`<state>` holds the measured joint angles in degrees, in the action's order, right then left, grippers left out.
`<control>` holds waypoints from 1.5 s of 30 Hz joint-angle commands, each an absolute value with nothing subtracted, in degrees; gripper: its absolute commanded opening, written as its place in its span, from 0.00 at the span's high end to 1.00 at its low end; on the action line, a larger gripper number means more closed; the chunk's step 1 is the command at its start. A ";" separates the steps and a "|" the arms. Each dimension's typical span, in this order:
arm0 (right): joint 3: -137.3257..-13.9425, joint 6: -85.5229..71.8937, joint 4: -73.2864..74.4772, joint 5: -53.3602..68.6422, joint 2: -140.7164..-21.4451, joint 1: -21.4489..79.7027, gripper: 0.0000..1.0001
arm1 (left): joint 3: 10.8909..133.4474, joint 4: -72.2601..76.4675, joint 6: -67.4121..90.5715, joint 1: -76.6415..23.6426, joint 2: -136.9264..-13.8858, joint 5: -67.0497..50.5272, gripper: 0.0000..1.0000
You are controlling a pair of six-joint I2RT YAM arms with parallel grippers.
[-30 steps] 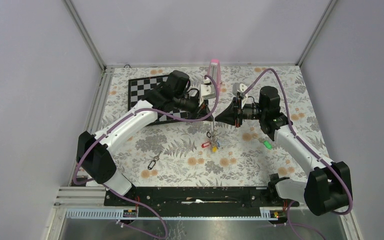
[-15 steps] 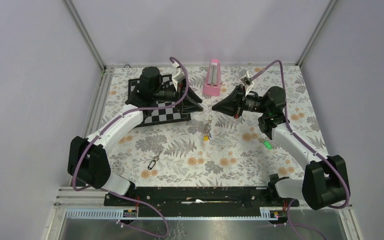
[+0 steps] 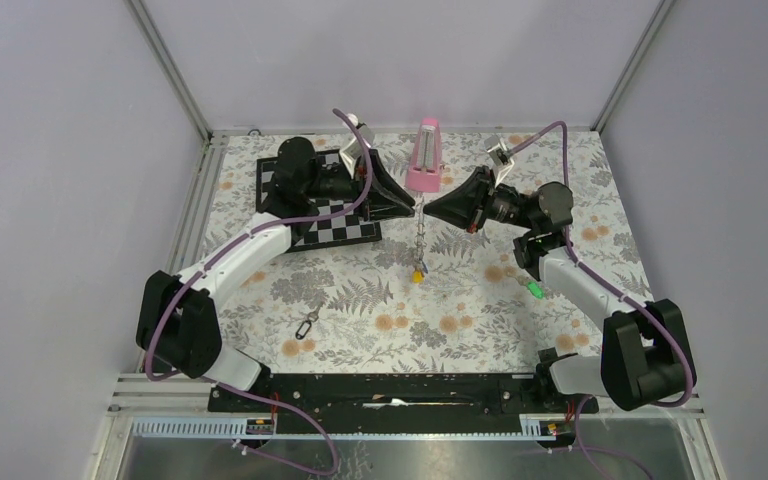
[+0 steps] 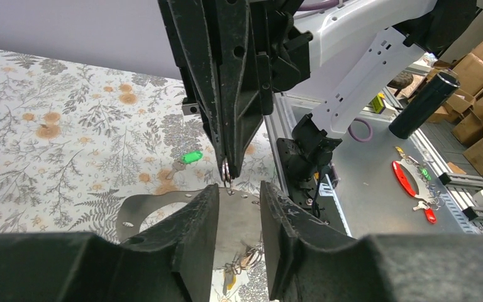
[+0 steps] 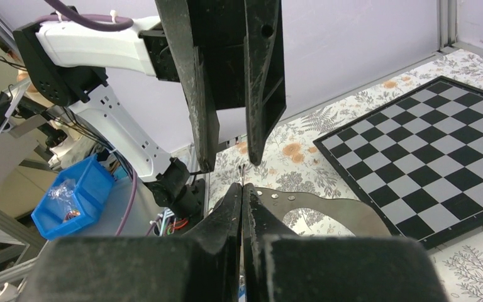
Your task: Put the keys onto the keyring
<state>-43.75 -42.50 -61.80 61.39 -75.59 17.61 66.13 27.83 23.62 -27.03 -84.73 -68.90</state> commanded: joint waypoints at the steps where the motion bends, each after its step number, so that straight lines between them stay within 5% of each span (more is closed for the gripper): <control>1: -43.90 -45.28 -69.49 59.60 -75.53 17.58 1.00 | 65.58 32.43 24.56 -27.68 -85.08 -70.85 0.67; 17: -43.31 -45.59 -70.35 59.41 -75.90 17.58 1.00 | 66.96 31.90 23.03 -29.30 -87.06 -70.32 0.81; 25: -42.46 -42.78 -67.91 59.56 -75.13 17.62 1.00 | 67.63 31.59 23.16 -29.62 -87.43 -69.90 1.00; 28: -42.64 -38.88 -64.12 60.65 -74.20 17.58 0.91 | 69.12 24.04 18.44 -29.66 -86.86 -69.36 1.00; 34: -46.89 -17.67 -38.96 63.93 -70.90 17.36 0.57 | 82.95 -23.29 -22.12 -32.99 -86.66 -55.24 1.00; 45: -50.53 8.24 -14.49 65.58 -68.28 17.31 0.48 | 88.43 -40.42 -34.09 -38.82 -87.08 -39.71 1.00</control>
<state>-47.86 -2.57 -23.57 63.68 -70.30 17.41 85.38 -35.53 -28.16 -37.89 -87.61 -45.23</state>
